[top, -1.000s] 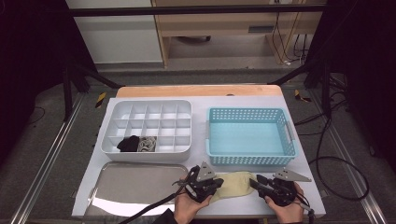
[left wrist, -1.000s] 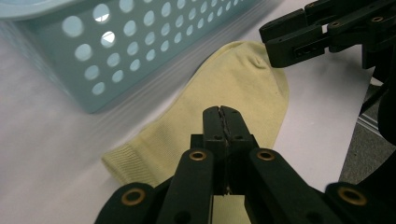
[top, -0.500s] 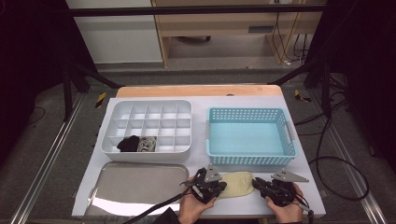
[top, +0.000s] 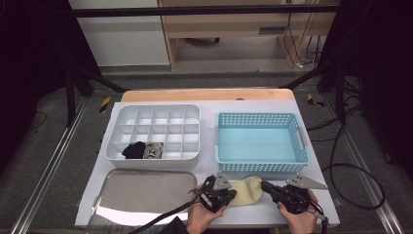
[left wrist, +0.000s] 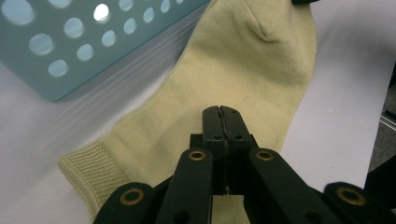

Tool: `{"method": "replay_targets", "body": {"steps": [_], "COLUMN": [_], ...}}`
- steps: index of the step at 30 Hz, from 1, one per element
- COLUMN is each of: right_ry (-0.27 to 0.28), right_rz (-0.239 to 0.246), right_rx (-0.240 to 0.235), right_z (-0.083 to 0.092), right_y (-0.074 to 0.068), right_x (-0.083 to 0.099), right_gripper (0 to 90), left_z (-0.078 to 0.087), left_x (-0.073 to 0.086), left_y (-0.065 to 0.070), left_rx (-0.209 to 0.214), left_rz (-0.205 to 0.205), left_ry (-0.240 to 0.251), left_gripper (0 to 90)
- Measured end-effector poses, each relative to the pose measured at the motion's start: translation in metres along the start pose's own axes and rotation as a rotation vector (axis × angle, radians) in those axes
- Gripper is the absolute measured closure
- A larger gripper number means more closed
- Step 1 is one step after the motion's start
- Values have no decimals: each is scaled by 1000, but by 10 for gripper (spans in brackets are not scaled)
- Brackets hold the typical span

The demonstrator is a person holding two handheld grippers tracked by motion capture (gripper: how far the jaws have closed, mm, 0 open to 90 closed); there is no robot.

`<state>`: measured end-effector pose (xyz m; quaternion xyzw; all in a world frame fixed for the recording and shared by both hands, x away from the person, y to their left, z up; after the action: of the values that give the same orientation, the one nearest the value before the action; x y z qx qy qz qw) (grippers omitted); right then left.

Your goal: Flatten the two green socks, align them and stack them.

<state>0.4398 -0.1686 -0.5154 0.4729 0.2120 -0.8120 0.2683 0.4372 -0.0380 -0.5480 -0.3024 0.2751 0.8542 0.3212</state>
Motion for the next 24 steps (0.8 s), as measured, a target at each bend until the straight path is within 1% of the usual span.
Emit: {"method": "replay_targets", "body": {"steps": [2, 3, 5, 7, 10, 11, 12, 13, 14, 15, 18, 21, 22, 23, 24], "right_ry": [5, 11, 16, 19, 24, 24, 23, 23, 22, 22, 25, 19, 15, 15, 12], "right_rz": [8, 22, 27, 32, 47, 50, 54, 54, 61, 63, 71, 74, 85, 85, 95], "right_rx": [-16, -25, -32, -38, -49, -50, -51, -51, -53, -53, -61, -70, -82, -82, -93], "right_z": [0, 0, 0, 0, 0, 0, 0, 0, 0, 0, 0, -2, -5, -5, -6], "right_y": [-5, -8, -11, -13, -18, -20, -20, -20, -22, -22, -25, -29, -32, -32, -36], "right_x": [-5, -9, -12, -14, -18, -20, -20, -20, -22, -22, -24, -25, -26, -26, -27], "right_gripper": [885, 885, 885, 885, 885, 885, 885, 885, 885, 885, 885, 885, 884, 884, 885], "left_z": [0, 1, 2, 8, 25, 37, 37, 45, 55, 55, 67, 69, 68, 67, 65], "left_x": [0, 0, -1, -4, -10, -11, -11, -10, -6, -6, 7, 19, 21, 23, 25], "left_y": [0, -1, -1, -2, -4, -9, -9, -13, -21, -21, -38, -48, -49, -49, -48], "left_rx": [-1, -1, 1, 5, 14, 4, 4, -2, -20, -20, -54, -63, -64, -61, -57], "left_rz": [-1, 2, 2, 5, 13, 11, 11, 13, 13, 13, 35, 63, 68, 70, 63], "left_ry": [-2, -1, 2, 11, 51, 69, 69, 79, 78, 78, 65, 46, 38, 31, 24], "left_gripper": [895, 894, 892, 886, 871, 873, 876, 876, 886, 890, 892, 893, 893, 893, 893]}}
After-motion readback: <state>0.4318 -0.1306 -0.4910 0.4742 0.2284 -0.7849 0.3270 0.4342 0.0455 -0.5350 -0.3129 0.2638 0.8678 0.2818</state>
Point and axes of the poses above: each handheld gripper's, and its own axes: z roughly backward along the jaws, x roughly out of its underside, y roughly to its right, the point moved 10 cm from there along -z, roughly forward along the jaws, and after that the axes turned 12 degrees about z, right-handed, at the moved point
